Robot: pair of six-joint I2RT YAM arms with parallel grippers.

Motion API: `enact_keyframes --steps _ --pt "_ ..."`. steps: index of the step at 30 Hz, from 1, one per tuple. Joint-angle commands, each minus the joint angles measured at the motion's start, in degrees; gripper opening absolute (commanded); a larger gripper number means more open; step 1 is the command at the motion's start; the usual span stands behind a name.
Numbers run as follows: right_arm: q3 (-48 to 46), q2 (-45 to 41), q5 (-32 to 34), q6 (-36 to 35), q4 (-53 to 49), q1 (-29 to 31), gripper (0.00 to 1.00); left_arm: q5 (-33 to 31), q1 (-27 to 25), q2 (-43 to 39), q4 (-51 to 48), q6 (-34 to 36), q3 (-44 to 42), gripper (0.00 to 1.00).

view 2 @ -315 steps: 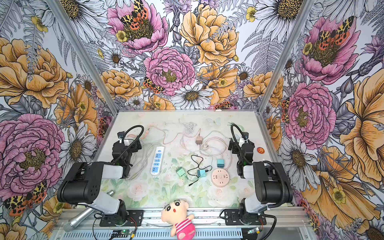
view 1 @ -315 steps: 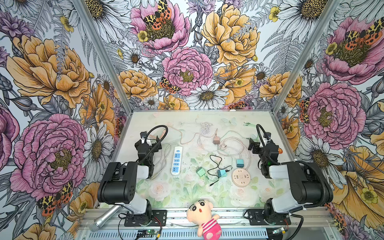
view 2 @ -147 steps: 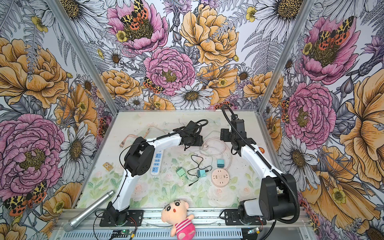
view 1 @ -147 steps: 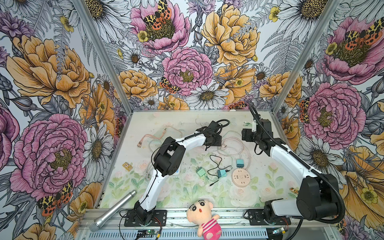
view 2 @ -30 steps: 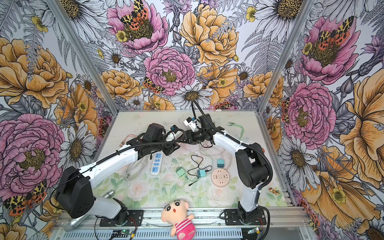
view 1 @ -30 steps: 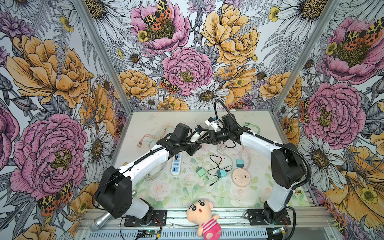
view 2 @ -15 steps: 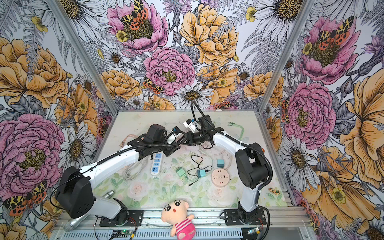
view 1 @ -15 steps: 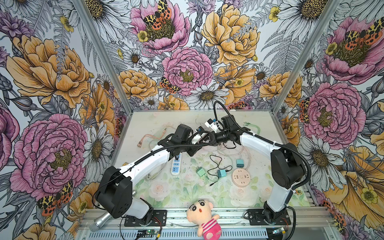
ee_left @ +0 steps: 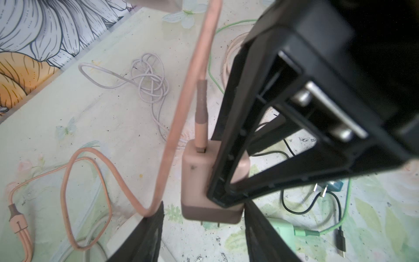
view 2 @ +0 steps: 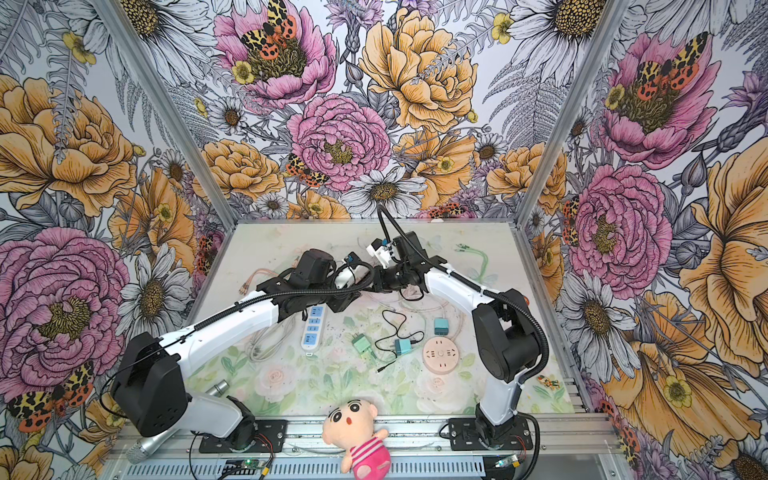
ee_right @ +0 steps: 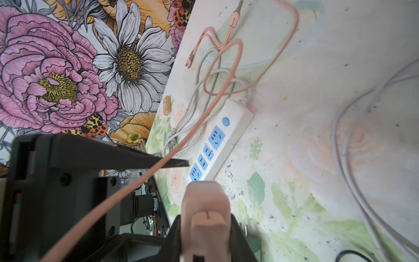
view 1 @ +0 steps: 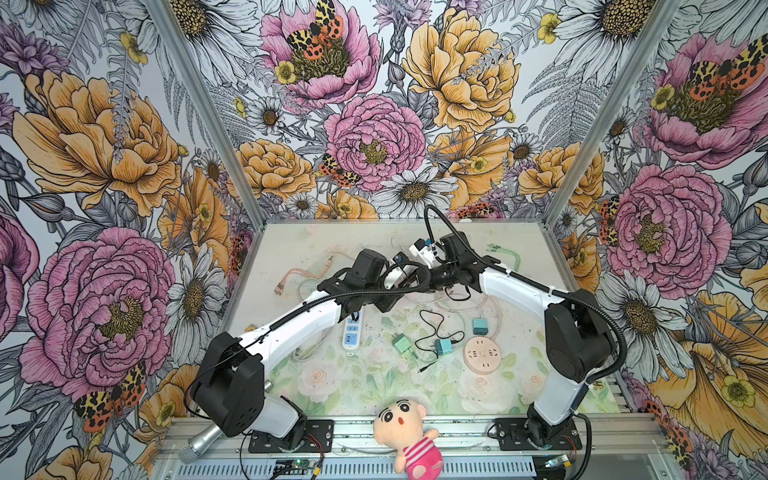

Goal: Insert the plug
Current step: 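Open the left gripper and withdraw it while the right gripper holds the charger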

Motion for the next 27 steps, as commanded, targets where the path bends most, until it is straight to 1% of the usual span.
enact_keyframes --steps 1,3,5,7,10,11,14,16,20,22,27 --pt "1.7 -0.2 5.8 1.2 -2.2 0.2 0.00 -4.2 0.9 -3.2 0.2 -5.1 0.2 0.60" --pt "2.5 -0.2 7.4 2.4 -2.3 0.1 0.00 -2.8 1.7 -5.2 0.4 -7.3 -2.2 0.61" --pt "3.1 -0.4 8.7 3.2 -2.4 0.2 0.00 -2.8 3.5 -6.2 0.5 -10.6 -4.1 0.61" --pt "3.7 -0.4 9.2 3.9 -2.6 0.2 0.00 -0.2 6.9 -6.1 0.8 -14.0 -5.5 0.61" --pt "4.4 -0.5 9.3 4.5 -2.8 0.7 0.00 8.5 13.4 -5.5 3.0 -19.6 -7.2 0.59" --pt "4.5 -0.5 9.7 4.8 -2.9 1.0 0.00 10.2 15.6 -5.4 4.1 -21.6 -7.7 0.59" --pt "4.3 -0.9 13.1 5.4 -3.2 2.9 0.00 11.8 20.4 -3.7 5.8 -26.9 -8.1 0.59" --pt "4.7 -0.9 14.8 5.3 -3.7 4.7 0.00 13.1 22.3 -1.9 5.7 -29.4 -7.6 0.58" --pt "5.7 -0.8 17.6 6.0 -4.3 7.2 0.00 16.4 22.5 1.5 5.7 -30.5 -6.3 0.59" --pt "6.1 -0.8 18.7 7.1 -4.4 7.7 0.00 16.2 22.0 2.6 5.6 -30.5 -5.9 0.59" --pt "7.0 -1.0 20.6 9.3 -4.6 8.4 0.00 15.3 22.2 5.8 5.6 -33.4 -5.5 0.59"
